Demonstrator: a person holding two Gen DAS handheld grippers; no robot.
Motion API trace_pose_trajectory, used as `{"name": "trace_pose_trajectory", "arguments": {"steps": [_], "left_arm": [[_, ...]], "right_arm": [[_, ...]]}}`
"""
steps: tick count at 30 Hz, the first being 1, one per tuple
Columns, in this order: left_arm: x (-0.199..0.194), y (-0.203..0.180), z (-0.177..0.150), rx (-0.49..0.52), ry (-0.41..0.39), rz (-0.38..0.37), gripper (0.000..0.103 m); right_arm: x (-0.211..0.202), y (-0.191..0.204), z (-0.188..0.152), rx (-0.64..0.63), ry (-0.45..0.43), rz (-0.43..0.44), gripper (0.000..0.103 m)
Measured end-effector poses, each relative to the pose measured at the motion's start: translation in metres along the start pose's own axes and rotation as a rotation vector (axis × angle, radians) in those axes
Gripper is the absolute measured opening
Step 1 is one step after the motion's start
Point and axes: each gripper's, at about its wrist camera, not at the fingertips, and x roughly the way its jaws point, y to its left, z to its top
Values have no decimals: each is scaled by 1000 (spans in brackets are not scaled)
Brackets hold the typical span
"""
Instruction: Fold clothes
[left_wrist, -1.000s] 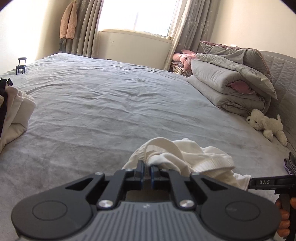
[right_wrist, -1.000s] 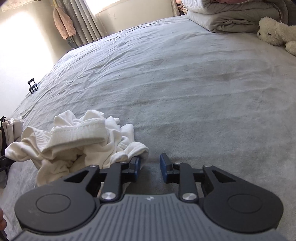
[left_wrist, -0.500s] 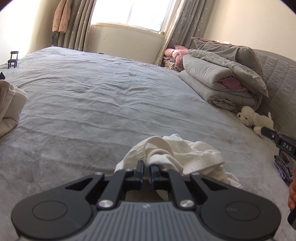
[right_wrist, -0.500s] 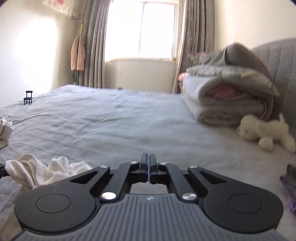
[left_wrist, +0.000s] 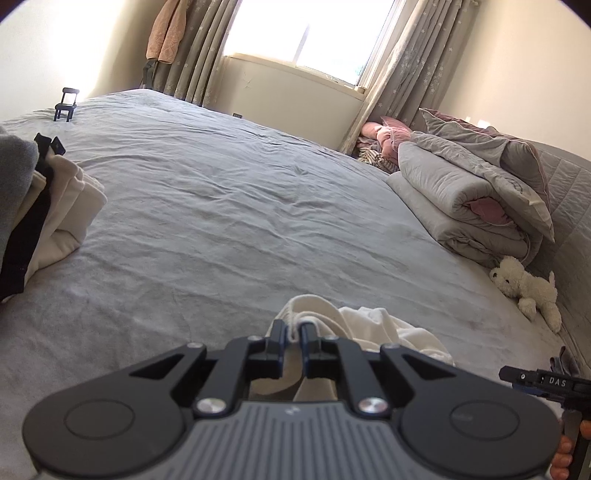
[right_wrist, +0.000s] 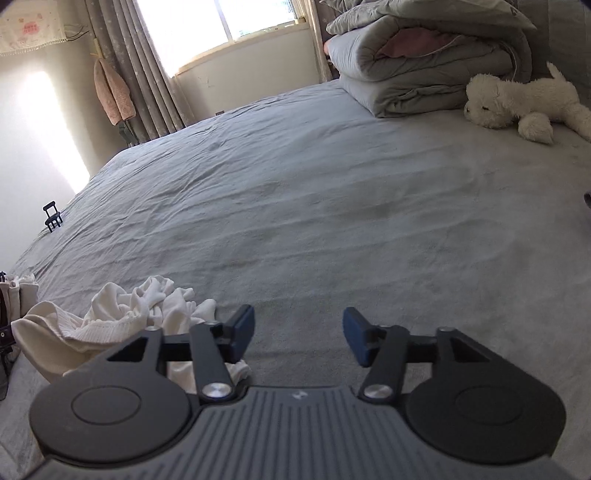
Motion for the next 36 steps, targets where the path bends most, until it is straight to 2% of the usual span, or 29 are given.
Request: {"name": "trace_pose_trajectory", "arguments": {"steps": [1, 3, 5, 6, 8, 9, 10, 11, 12, 13, 14, 15, 16, 18, 24, 25, 27, 28, 31, 32, 34, 35, 36], "left_arm": [[1, 1, 0, -4, 9, -4, 12], [5, 0, -2, 7, 23, -10, 24], [9, -4, -4, 32, 33, -8, 49], [12, -8, -7, 51, 41, -6, 53], [19, -14, -11, 90, 59, -3, 72], [23, -16, -13, 108, 70, -1, 76], [27, -18, -15, 122, 79, 3, 79], [30, -19, -17, 133, 84, 13, 79], [35, -19, -19, 145, 88, 31, 79], [39, -19, -21, 155, 94, 46, 69], [42, -18, -22, 162, 107, 57, 40], [45, -17, -24, 169, 120, 68, 24], [47, -15, -24, 168, 127, 75, 14], [38, -14, -20, 142, 95, 51, 14], [-11, -24, 0, 112, -74, -97, 13], [-14, -25, 1, 114, -79, -98, 13], [-11, -25, 0, 125, -42, -85, 13], [-3, -23, -3, 123, 5, -69, 13], [20, -15, -13, 103, 138, -30, 16], [25, -12, -16, 90, 169, -21, 16], [24, -10, -16, 80, 164, -22, 17], [22, -11, -15, 82, 152, -27, 25], [18, -11, -14, 90, 135, -32, 30]], "right_arm": [[5, -2, -2, 21, 33, 12, 76], [15, -7, -6, 63, 98, 35, 76], [25, -9, -11, 101, 153, 62, 76], [29, -7, -14, 114, 165, 79, 76], [36, 0, -22, 124, 173, 104, 76], [38, 6, -24, 99, 158, 105, 73], [38, 13, -26, 56, 143, 110, 49], [38, 20, -27, 22, 137, 120, 28], [37, 27, -26, 1, 130, 121, 21], [35, 33, -26, -17, 119, 116, 20], [32, 39, -24, -48, 99, 108, 20], [25, 41, -21, -81, 61, 91, 17], [17, 42, -16, -108, 12, 71, 11], [-3, 43, -4, -154, -101, 29, 11], [-90, 24, 25, -217, -539, -138, 10], [-97, 18, 25, -200, -556, -153, 10], [-102, 4, 27, -149, -528, -163, 13], [-96, -2, 28, -137, -459, -151, 20], [-48, -14, 19, -149, -130, -124, 20], [-38, -17, 16, -137, -78, -122, 20], [-27, -22, 14, -102, -25, -111, 20], [-26, -23, 14, -91, -16, -106, 20], [-28, -24, 16, -86, -21, -104, 25]]}}
